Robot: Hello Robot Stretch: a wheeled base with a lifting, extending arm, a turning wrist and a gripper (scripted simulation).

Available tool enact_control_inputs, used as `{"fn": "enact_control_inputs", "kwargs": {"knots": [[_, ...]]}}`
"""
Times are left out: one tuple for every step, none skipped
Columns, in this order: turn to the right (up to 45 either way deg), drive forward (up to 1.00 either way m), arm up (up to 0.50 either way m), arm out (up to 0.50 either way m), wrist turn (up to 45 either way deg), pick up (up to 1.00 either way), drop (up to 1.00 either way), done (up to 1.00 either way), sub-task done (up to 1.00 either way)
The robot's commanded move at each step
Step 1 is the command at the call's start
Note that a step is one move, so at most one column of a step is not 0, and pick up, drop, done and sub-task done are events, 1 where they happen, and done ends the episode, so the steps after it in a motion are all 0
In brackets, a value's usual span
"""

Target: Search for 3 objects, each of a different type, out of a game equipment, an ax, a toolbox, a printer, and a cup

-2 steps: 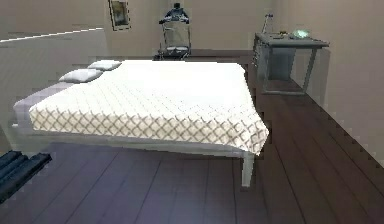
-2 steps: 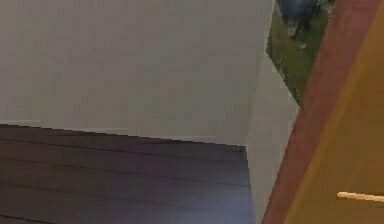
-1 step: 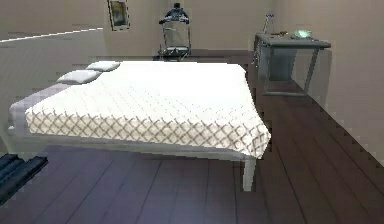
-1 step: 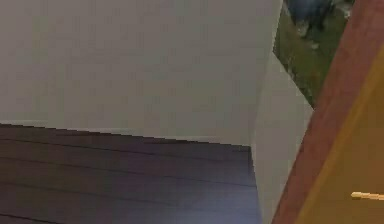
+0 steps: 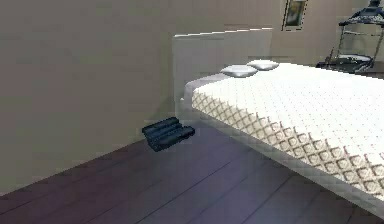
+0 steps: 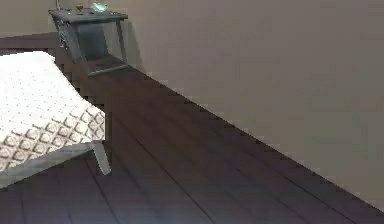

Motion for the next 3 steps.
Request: {"fn": "enact_control_inputs", "kwargs": {"knots": [[0.0, 1.00, 0.00, 0.00, 0.0, 0.00, 0.00, 0.00, 0.00], [-12.0, 0.00, 0.00, 0.00, 0.0, 0.00, 0.00, 0.00, 0.00], [0.0, 0.00, 0.00, 0.00, 0.0, 0.00, 0.00, 1.00, 0.00]]}}
